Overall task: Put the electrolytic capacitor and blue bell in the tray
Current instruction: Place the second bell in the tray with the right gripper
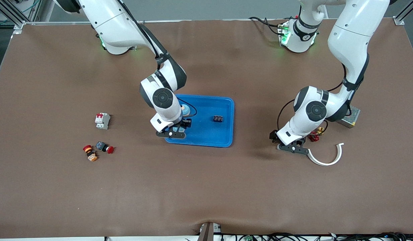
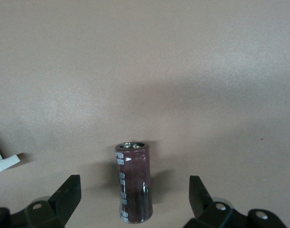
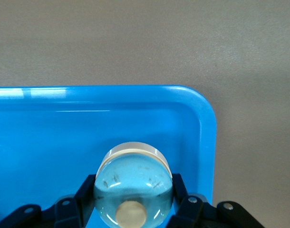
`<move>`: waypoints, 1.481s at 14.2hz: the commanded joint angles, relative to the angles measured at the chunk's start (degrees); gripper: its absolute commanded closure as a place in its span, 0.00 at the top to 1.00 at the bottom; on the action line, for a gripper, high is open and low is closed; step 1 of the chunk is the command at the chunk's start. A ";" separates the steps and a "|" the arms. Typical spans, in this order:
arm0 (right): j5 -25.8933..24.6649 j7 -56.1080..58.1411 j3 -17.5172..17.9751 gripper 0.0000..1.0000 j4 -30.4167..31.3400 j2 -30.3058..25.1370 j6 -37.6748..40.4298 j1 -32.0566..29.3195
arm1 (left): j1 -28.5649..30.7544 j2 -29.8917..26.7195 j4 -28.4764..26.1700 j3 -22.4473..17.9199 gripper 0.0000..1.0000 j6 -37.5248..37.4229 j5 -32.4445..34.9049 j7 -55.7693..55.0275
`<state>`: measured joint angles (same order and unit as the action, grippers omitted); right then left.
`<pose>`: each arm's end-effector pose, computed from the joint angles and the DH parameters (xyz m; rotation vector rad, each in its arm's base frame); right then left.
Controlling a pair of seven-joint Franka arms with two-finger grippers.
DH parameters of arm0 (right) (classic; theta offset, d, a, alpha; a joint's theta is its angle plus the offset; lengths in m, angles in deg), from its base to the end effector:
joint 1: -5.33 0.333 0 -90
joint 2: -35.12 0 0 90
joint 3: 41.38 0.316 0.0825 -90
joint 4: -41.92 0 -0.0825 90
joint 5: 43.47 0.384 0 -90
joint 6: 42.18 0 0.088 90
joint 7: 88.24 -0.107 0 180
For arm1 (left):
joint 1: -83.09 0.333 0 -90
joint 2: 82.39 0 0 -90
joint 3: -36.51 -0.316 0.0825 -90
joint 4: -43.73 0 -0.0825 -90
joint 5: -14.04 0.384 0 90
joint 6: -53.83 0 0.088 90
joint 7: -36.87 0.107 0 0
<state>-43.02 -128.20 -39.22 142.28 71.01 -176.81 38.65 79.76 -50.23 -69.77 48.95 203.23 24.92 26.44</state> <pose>0.5404 0.3828 0.2111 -3.1329 0.1421 0.0612 0.5958 -0.1684 0.1928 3.0917 -0.3349 0.1248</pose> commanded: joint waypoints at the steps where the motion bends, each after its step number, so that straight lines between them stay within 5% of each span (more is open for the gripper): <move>1: 0.26 -0.99 -0.67 0.39 0.10 0.67 -1.34 0.78 | 0.08 0.72 0.20 0.03 1.00 1.07 1.59 -0.91; 6: 0.26 -1.34 -0.67 0.40 0.10 1.64 -2.66 1.48 | 0.34 1.33 0.29 -0.05 0.96 1.51 3.27 -1.00; 8: 0.26 -1.26 -0.67 0.40 0.19 1.81 -2.66 1.57 | 0.34 1.25 0.29 -0.05 0.67 1.51 3.27 -1.35; 11: 0.26 -1.26 -0.67 0.41 0.19 1.90 -2.92 1.66 | -0.09 1.24 0.29 -0.05 0.44 1.51 3.27 -3.55; 12: 0.26 -1.26 -0.67 0.50 0.19 1.90 -2.75 1.66 | -0.27 1.24 0.29 -0.05 0.36 1.42 3.27 -4.34; 14: 0.26 -1.26 -0.67 0.55 0.19 1.90 -2.75 1.66 | -0.45 1.24 0.29 -0.05 0.06 1.42 3.97 -6.44; 15: 0.26 -1.26 -0.67 0.55 0.19 1.90 -2.75 1.66 | -0.45 1.24 0.29 -0.05 0.00 1.42 4.23 -7.15; 16: 0.17 -1.26 -0.67 0.56 0.19 1.90 -2.66 1.66 | -0.45 1.24 0.38 -0.05 0.00 1.34 4.23 -7.50; 17: 0.17 -1.26 -0.67 0.86 0.19 1.82 -2.66 1.66 | -0.36 1.24 0.38 -0.05 0.00 1.34 4.23 -7.51; 18: 0.17 -1.26 -0.67 1.00 0.10 1.81 -2.31 1.57 | -0.18 1.24 0.38 -0.05 0.00 1.34 4.23 -7.51; 21: 0.08 -0.47 -0.67 1.00 0.01 0.07 1.71 1.74 | 0.26 1.33 1.16 -0.05 0.00 0.99 4.15 -9.69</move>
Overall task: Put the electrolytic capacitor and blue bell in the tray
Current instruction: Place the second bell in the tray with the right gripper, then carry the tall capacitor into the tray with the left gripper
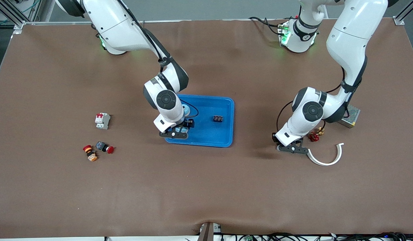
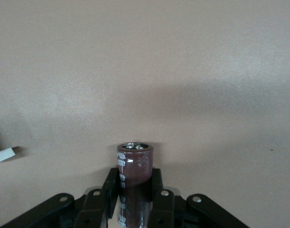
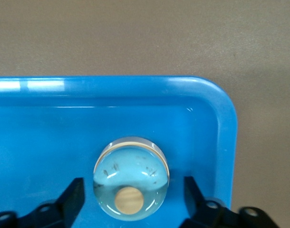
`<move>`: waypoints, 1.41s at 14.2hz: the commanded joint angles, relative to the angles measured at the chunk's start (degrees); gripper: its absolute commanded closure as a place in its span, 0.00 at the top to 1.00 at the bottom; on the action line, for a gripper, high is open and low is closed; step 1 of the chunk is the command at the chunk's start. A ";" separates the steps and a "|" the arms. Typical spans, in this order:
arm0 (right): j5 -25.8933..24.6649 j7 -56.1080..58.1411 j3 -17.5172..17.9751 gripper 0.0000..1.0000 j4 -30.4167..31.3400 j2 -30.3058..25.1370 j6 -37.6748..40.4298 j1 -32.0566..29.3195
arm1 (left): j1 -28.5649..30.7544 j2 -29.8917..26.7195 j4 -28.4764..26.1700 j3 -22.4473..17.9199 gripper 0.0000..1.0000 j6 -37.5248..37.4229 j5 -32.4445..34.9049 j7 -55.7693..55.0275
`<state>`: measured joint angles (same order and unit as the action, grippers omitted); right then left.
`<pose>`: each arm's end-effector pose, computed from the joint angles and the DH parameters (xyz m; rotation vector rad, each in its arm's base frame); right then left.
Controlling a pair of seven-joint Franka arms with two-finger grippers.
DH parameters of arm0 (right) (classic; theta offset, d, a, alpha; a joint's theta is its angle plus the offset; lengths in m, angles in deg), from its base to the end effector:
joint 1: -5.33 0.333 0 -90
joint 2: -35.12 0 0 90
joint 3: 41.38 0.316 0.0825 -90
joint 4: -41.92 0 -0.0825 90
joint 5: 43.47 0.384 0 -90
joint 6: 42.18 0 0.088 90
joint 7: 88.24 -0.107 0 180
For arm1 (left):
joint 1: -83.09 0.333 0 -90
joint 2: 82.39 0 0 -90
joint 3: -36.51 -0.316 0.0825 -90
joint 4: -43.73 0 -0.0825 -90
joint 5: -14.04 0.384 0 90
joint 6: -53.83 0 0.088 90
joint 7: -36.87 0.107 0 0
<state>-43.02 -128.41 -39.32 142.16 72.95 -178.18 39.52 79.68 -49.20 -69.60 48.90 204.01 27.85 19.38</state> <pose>0.5342 0.3895 0.1916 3.1377 -0.1277 -0.0709 0.5950 -0.1703 0.1843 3.1183 -0.2122 0.1338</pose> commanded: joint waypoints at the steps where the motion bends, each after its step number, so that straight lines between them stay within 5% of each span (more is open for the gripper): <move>1: -0.44 0.01 -0.57 1.00 0.13 -4.32 6.41 0.88 | 0.34 0.21 1.00 0.00 0.00 0.12 1.30 -3.07; 6: -0.44 14.83 -1.01 1.00 0.21 -22.33 28.37 -3.77 | 1.74 -0.32 0.65 0.26 0.00 -0.41 0.52 -14.91; 10: -0.53 19.51 -1.10 1.00 0.04 -32.89 39.82 -9.92 | 1.30 -1.19 0.92 0.70 0.00 -1.99 -0.19 -34.94; 15: -0.62 22.33 -1.19 1.00 0.13 -40.90 44.67 -16.95 | 1.13 -2.25 0.91 4.04 0.00 -2.17 -0.19 -48.92; 20: 0.26 31.37 -0.92 1.00 -0.83 -42.32 44.06 -28.10 | 1.13 -3.66 1.53 7.46 0.00 -2.17 -0.19 -63.94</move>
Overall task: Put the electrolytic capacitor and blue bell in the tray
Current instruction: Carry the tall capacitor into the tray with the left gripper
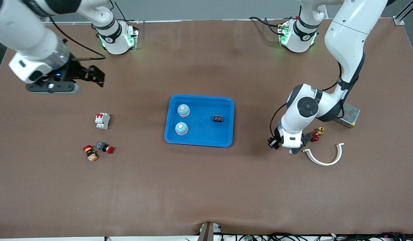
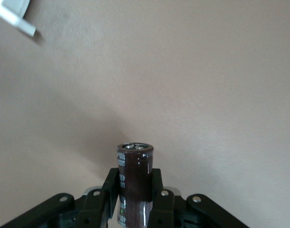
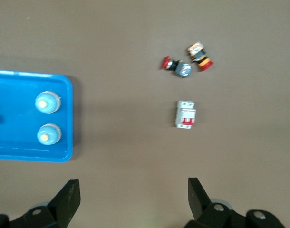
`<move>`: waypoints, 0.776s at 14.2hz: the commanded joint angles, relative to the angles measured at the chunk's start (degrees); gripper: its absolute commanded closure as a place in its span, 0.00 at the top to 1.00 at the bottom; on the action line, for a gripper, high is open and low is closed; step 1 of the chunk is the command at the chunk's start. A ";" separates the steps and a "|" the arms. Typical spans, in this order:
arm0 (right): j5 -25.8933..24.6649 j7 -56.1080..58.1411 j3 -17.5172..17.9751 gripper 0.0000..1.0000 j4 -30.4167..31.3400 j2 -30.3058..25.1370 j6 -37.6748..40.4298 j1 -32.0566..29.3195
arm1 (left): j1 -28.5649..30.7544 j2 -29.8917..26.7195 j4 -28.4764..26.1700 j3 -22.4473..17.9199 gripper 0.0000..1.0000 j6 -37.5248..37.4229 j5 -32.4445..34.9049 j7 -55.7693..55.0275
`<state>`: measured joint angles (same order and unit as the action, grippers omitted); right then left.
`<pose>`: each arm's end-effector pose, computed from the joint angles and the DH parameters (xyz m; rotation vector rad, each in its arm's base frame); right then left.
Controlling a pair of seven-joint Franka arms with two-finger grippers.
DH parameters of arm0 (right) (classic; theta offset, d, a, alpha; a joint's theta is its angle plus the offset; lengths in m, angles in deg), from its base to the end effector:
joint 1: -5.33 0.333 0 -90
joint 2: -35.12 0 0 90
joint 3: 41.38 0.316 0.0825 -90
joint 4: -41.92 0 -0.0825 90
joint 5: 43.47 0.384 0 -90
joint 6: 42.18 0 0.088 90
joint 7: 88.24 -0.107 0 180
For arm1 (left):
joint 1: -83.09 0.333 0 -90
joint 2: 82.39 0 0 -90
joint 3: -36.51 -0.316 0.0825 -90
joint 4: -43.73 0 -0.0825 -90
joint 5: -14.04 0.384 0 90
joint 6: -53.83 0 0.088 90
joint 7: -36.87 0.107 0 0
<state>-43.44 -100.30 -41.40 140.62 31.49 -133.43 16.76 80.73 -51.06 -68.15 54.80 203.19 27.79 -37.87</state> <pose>0.5223 0.1055 0.5892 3.1268 -0.0178 -0.1023 0.5933 -0.2190 0.2213 2.7766 1.1755 0.1207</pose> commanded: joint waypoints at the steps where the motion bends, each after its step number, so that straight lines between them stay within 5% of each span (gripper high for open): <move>1: 0.68 6.15 1.42 1.00 -0.16 -0.68 -0.77 -7.45 | -0.27 -1.97 0.34 2.18 0.00 -1.36 -0.05 -11.00; 11: -0.20 11.80 0.90 1.00 -9.13 4.78 -1.83 -12.57 | -10.03 -1.45 7.90 2.01 0.00 -8.47 0.74 -39.41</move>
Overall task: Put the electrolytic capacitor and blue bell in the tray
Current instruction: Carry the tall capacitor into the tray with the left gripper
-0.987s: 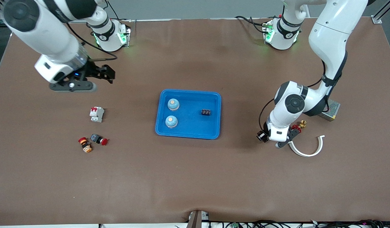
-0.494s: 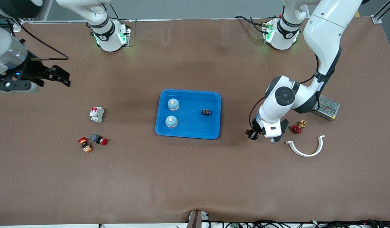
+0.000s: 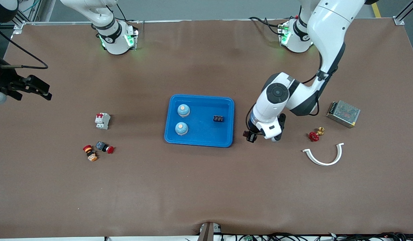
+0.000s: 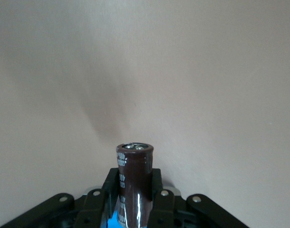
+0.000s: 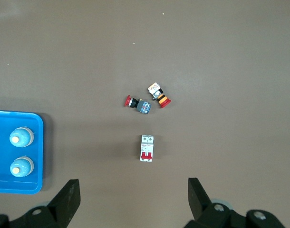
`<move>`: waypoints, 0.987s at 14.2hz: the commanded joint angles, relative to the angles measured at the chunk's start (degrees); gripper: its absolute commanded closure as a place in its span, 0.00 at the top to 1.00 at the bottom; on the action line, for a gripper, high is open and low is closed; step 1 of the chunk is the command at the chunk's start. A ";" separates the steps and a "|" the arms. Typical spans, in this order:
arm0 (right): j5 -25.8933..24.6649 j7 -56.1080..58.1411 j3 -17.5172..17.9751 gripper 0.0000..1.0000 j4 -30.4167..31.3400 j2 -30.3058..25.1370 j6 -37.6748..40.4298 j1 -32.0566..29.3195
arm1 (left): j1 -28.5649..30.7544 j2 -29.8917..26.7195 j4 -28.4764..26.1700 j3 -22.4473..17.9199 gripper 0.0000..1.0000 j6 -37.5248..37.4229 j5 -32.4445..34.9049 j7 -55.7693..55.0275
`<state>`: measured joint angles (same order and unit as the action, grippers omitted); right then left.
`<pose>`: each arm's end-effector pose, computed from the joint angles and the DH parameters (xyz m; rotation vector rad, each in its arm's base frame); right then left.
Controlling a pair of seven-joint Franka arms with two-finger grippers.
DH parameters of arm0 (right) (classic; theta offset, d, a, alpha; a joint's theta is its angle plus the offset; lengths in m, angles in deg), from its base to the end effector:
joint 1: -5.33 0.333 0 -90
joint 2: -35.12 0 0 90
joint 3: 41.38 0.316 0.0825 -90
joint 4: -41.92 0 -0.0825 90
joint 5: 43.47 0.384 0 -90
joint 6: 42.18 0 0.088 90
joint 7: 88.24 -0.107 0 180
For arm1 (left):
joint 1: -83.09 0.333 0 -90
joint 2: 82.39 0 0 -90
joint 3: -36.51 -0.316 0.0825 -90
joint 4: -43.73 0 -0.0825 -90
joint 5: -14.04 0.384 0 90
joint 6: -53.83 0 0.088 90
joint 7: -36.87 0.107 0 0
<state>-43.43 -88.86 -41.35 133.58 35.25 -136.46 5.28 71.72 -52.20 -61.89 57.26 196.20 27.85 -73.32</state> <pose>0.5622 -0.0001 0.6162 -3.1399 0.0176 -0.0682 0.5672 -0.3351 0.2705 2.4297 1.7374 0.0564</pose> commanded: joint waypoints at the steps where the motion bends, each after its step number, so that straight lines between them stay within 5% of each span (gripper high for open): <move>1: -0.12 0.45 0.85 1.00 -2.10 1.01 1.12 -1.44 | -1.71 -0.22 2.17 -0.54 0.00 -1.48 0.78 -6.08; 8: -0.21 0.36 0.85 1.00 -1.93 0.93 0.76 -1.44 | -5.84 1.27 3.22 -0.98 0.00 -1.57 2.00 -17.86; 14: 0.05 0.36 0.85 1.00 -1.84 0.75 1.12 -2.67 | -12.69 9.88 13.67 -2.99 0.00 -7.72 6.22 -29.81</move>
<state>-43.43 -88.86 -41.32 132.92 35.69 -136.35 4.16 62.25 -45.97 -54.01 56.07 191.02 32.12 -99.86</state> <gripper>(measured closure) 0.000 0.683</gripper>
